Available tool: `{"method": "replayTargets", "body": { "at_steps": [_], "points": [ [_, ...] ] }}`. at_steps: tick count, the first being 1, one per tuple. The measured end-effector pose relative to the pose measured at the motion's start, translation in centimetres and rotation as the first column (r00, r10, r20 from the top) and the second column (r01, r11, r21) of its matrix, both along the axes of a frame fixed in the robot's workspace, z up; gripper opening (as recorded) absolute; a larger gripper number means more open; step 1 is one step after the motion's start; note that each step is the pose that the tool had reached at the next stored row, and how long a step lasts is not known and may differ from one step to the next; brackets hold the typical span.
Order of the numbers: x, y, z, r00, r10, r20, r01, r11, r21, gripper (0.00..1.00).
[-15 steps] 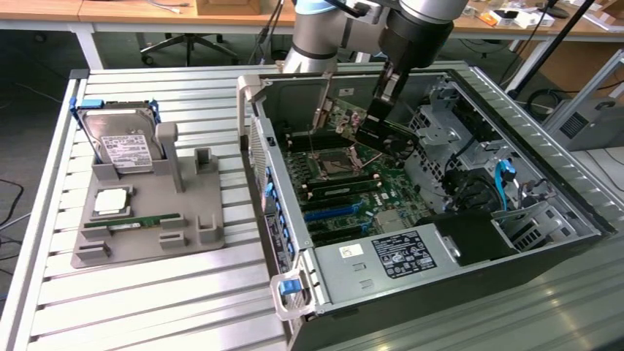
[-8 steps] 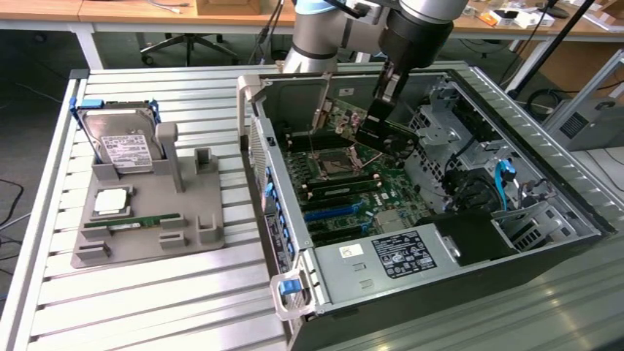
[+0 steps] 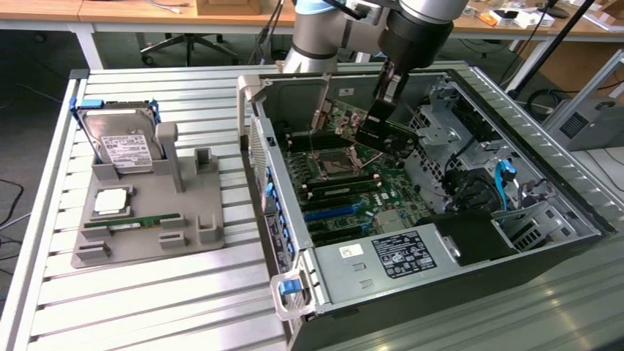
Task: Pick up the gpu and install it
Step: 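Insert the gpu into the slot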
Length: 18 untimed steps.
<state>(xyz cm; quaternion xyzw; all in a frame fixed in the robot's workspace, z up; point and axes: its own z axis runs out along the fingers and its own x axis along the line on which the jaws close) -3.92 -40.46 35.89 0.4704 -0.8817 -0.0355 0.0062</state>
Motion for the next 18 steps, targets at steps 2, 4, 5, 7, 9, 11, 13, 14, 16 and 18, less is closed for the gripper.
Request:
{"method": "replayTargets", "body": {
  "at_steps": [2, 4, 5, 7, 9, 11, 13, 14, 16, 18],
  "points": [
    [0.0, 0.0, -0.01, 1.0, 0.009, 0.0, -0.009, 1.0, 0.0001, 0.27],
    [0.0, 0.0, -0.01, 0.9999, 0.014, 0.0, -0.014, 0.9999, 0.0001, 0.27],
    [0.0, 0.0, -0.01, 0.9999, 0.017, 0.0, -0.017, 0.9999, 0.0, 0.27],
    [0.0, 0.0, -0.01, 0.9997, 0.024, 0.0, -0.024, 0.9997, 0.0, 0.27],
    [0.0, 0.0, -0.02, 0.9995, 0.033, 0.0, -0.033, 0.9995, 0.0001, 0.27],
    [0.0, 0.0, -0.02, 0.9992, 0.04, 0.0, -0.04, 0.9992, 0.0001, 0.27],
    [0.0, 0.0, -0.02, 0.9989, 0.046, 0.0, -0.046, 0.9989, 0.0, 0.27],
    [0.0, 0.0, -0.02, 0.9988, 0.049, 0.0, -0.049, 0.9988, 0.0, 0.27],
    [0.0, 0.0, -0.02, 0.9985, 0.055, 0.0001, -0.055, 0.9985, 0.0001, 0.27],
    [0.0, 0.0, -0.02, 0.9981, 0.061, 0.0, -0.061, 0.9981, 0.0, 0.27]
  ]
}}
